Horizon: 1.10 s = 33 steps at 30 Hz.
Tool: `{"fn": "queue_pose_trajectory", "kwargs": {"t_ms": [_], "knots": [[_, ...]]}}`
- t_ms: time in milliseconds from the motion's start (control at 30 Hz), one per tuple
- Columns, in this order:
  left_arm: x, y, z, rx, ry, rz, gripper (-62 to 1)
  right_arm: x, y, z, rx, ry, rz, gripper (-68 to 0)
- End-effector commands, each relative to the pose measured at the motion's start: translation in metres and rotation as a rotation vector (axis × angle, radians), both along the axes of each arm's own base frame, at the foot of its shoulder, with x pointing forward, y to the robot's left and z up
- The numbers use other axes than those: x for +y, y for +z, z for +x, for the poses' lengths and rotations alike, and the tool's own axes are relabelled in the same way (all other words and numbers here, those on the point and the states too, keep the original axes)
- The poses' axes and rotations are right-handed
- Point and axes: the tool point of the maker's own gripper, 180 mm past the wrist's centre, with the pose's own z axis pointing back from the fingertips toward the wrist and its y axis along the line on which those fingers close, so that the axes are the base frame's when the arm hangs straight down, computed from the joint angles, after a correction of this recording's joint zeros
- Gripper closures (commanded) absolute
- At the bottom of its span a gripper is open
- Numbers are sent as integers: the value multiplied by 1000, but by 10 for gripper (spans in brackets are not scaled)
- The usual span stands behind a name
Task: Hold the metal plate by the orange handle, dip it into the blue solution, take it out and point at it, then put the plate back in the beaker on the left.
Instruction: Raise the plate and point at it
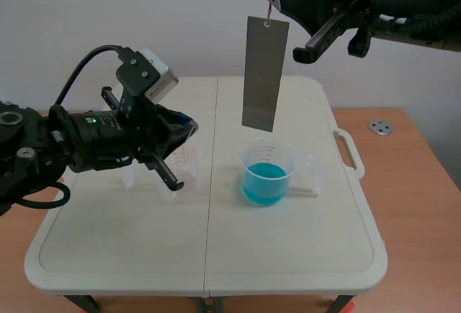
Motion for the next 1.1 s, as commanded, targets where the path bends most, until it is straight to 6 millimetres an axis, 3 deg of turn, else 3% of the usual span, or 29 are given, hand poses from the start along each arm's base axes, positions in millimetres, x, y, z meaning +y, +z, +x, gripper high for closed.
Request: {"fn": "queue_pose_trajectory", "kwargs": {"t_ms": [0, 300, 833, 1067], "knots": [[-4, 10, 6, -27, -1, -22, -16, 2, 13, -2, -38, 14, 14, -15], [-4, 13, 22, -35, 16, -26, -16, 2, 13, -2, -37, 14, 13, -15], [-4, 13, 22, -34, 15, -27, -16, 2, 12, -2, -36, 13, 11, -15], [-12, 10, 13, -12, -50, -28, -16, 2, 12, -2, -36, 13, 11, -15]]}}
